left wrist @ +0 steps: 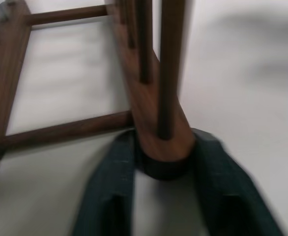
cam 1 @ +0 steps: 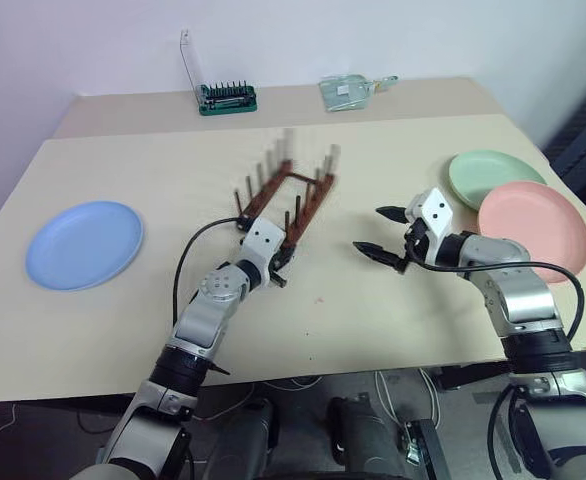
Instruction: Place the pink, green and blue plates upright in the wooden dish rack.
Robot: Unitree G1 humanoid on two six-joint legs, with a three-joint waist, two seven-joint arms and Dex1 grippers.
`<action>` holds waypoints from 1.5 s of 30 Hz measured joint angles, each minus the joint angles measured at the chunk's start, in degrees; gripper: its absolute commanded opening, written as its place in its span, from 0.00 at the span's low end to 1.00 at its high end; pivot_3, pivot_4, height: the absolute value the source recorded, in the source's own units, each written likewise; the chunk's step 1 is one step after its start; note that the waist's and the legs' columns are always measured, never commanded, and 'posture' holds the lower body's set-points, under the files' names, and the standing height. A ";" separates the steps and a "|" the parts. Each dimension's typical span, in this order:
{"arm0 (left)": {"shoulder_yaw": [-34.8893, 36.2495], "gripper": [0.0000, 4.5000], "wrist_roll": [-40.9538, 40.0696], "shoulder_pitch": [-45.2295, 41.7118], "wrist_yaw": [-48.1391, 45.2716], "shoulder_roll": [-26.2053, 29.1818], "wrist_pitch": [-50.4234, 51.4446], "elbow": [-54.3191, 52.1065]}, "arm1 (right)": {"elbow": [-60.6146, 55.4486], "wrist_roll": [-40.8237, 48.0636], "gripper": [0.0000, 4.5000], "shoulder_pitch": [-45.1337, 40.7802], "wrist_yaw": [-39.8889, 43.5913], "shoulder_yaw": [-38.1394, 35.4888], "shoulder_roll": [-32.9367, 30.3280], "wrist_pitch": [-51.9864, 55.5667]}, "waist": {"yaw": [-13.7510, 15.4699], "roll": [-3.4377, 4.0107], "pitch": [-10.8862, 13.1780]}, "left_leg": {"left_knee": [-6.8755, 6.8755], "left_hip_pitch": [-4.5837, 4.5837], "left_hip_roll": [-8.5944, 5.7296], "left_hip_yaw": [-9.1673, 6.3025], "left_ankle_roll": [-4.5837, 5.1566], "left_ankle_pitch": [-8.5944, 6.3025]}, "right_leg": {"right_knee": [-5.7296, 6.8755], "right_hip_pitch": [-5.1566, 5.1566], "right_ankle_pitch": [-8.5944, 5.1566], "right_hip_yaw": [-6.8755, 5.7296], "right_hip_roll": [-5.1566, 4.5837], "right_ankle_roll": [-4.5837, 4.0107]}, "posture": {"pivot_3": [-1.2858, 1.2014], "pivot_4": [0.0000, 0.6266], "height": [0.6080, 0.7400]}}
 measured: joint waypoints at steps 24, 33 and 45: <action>-4.21 0.48 -1.84 -16.63 -41.36 4.89 -24.73 29.61 | -11.32 -4.04 1.00 15.93 -2.91 -1.46 -7.35 1.41 | 0.07 -0.03 0.04 | 0.04 -0.18 -0.02 -0.02 0.05 -0.01 | -0.05 -0.11 -0.01 -0.06 -0.05 0.03 | 0.52 0.24 1.00; -1.68 0.71 -2.19 -11.89 -39.21 9.13 -18.76 21.21 | -11.05 -3.42 0.70 15.35 -2.13 -3.16 -10.19 2.76 | -0.48 0.00 0.03 | -0.02 -0.15 0.00 0.00 0.07 -0.02 | -0.02 -0.13 -0.02 0.00 -0.05 0.04 | 0.52 0.24 1.00; -9.17 0.03 -1.06 1.49 -33.34 8.24 1.09 -9.28 | -8.65 -8.97 0.01 13.05 -2.59 1.99 -10.13 2.34 | 0.03 -0.03 0.02 | 0.11 -0.07 0.01 0.02 0.08 -0.03 | -0.05 0.03 -0.05 0.04 -0.11 0.02 | 0.52 0.24 1.00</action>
